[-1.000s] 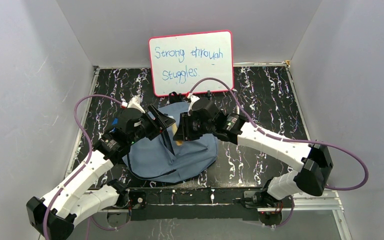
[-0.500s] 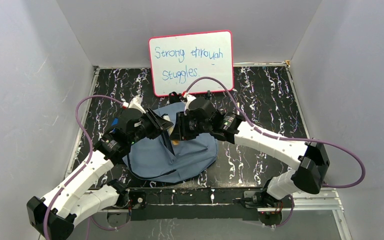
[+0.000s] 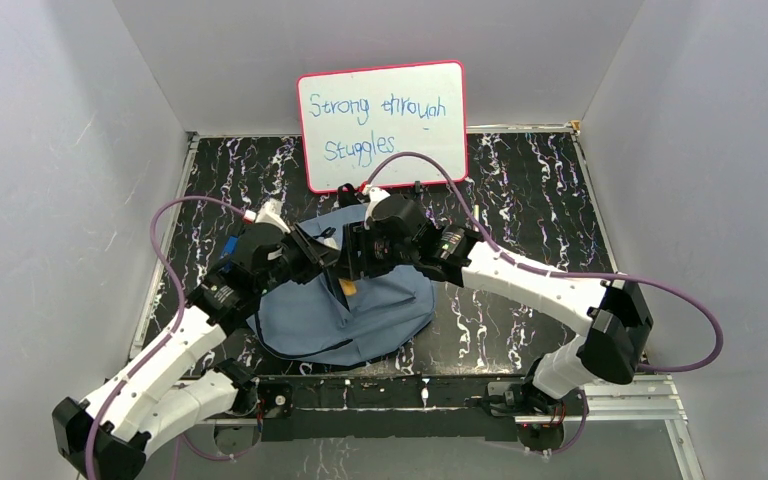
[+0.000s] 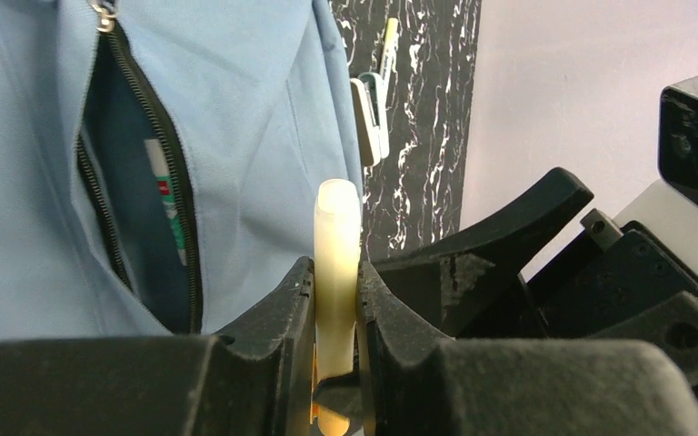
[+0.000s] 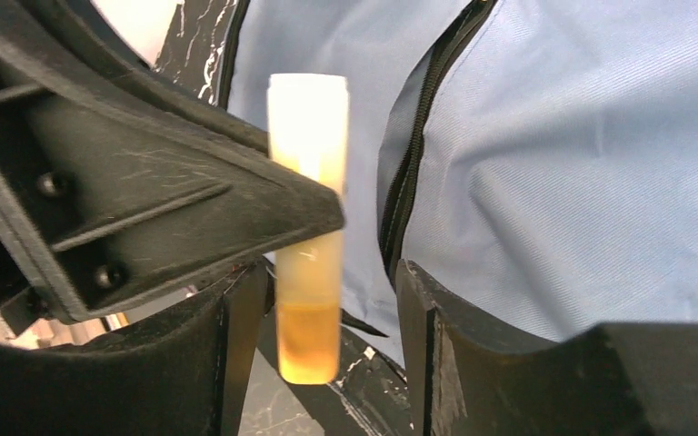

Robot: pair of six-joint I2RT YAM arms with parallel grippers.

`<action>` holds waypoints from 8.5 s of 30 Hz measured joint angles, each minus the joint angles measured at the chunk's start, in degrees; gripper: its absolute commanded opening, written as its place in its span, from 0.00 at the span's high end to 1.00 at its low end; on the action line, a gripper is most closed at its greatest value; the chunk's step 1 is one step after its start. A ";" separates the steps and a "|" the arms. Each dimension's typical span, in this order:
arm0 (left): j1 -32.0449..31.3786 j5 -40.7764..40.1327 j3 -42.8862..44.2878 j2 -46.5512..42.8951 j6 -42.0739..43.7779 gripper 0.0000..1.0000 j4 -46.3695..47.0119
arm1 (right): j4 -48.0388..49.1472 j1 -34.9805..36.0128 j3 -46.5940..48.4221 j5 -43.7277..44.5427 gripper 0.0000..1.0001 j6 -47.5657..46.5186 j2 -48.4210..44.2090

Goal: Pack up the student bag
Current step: Pick up the stationery from the center of the board, then place the stationery in the student bag, then pick up the stationery from the center of the board.

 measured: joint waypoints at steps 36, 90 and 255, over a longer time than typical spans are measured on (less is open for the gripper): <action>-0.28 -18.43 -2.60 -17.55 -1.38 1.00 -28.02 | -16.63 4.79 20.48 25.44 0.49 -14.78 24.35; -0.26 -0.55 -8.00 18.45 4.24 0.45 14.53 | -8.92 3.58 8.41 20.79 0.90 -8.70 10.86; -0.02 -2.43 -3.45 -5.70 -1.25 1.00 2.12 | 7.63 0.26 -3.37 4.59 0.43 1.11 -1.70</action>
